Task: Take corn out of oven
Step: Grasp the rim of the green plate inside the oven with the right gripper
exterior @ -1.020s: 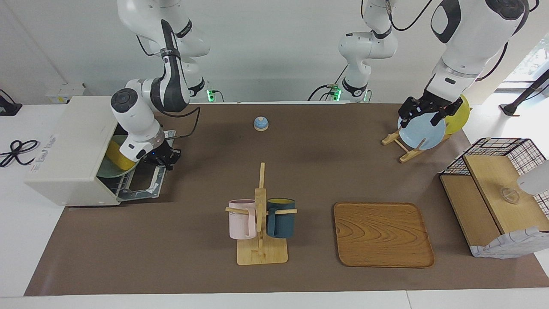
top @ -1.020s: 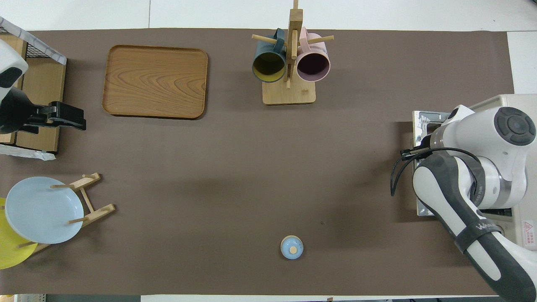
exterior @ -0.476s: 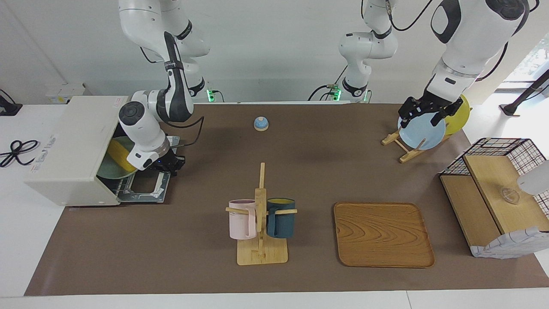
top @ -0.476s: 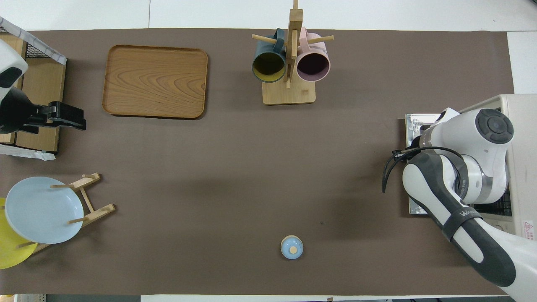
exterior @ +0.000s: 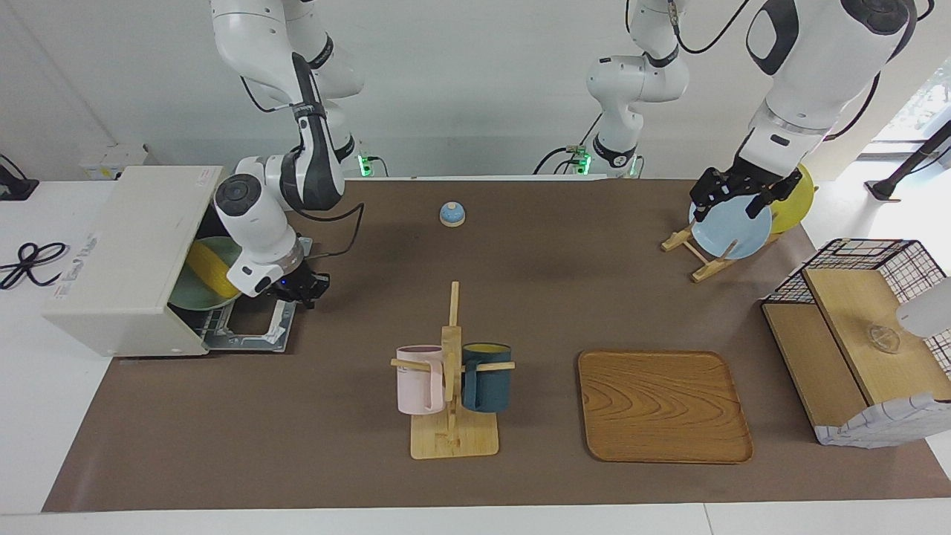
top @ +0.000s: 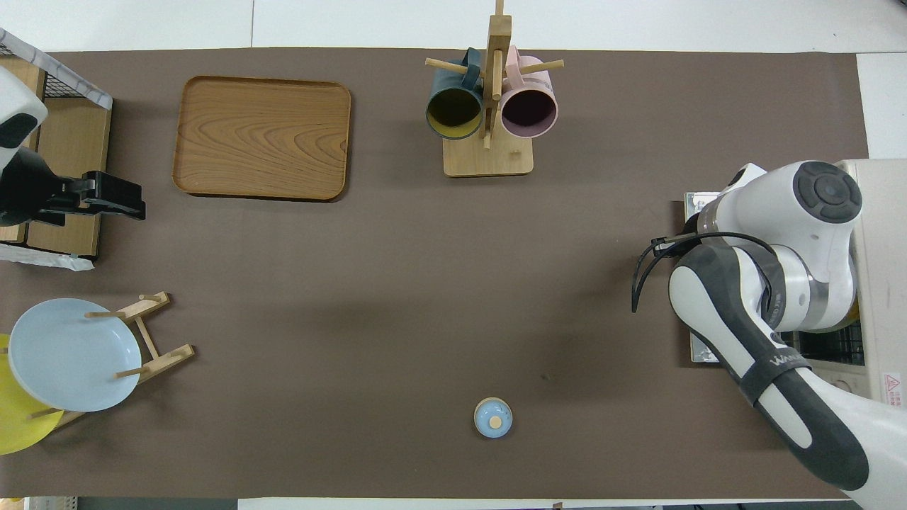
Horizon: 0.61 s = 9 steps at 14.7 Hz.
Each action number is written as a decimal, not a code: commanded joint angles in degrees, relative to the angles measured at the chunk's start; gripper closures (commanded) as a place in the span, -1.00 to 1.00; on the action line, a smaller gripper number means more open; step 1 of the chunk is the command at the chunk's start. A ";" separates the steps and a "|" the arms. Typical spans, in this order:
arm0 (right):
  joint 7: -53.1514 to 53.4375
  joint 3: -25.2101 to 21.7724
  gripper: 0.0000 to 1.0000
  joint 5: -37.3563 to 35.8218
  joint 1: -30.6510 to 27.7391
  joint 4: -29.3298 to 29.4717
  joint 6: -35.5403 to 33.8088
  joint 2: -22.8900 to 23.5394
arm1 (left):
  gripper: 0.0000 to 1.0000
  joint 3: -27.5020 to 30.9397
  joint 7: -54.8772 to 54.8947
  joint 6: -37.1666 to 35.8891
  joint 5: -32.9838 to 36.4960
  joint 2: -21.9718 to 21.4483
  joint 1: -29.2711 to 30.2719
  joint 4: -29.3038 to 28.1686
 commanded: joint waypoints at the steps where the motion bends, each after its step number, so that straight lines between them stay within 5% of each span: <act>1: 0.98 -0.76 1.00 -0.84 -0.42 4.24 -8.67 -2.03 | -1.00 -0.51 0.02 -0.26 1.06 -1.33 0.77 -1.31; 3: 0.98 -1.46 1.00 -1.80 -1.38 4.61 -14.12 -4.32 | -1.00 -0.51 0.02 -0.26 1.06 -1.33 0.77 -1.31; 6: 0.98 -1.29 0.45 -3.21 -7.01 4.00 -18.19 -6.44 | -1.00 -0.51 0.02 -0.26 1.06 -1.33 0.68 -1.31; 9: 0.54 -1.20 0.42 -3.65 -8.69 1.53 -16.53 -7.40 | -1.00 -0.51 0.02 -0.26 1.06 -1.33 0.77 -1.31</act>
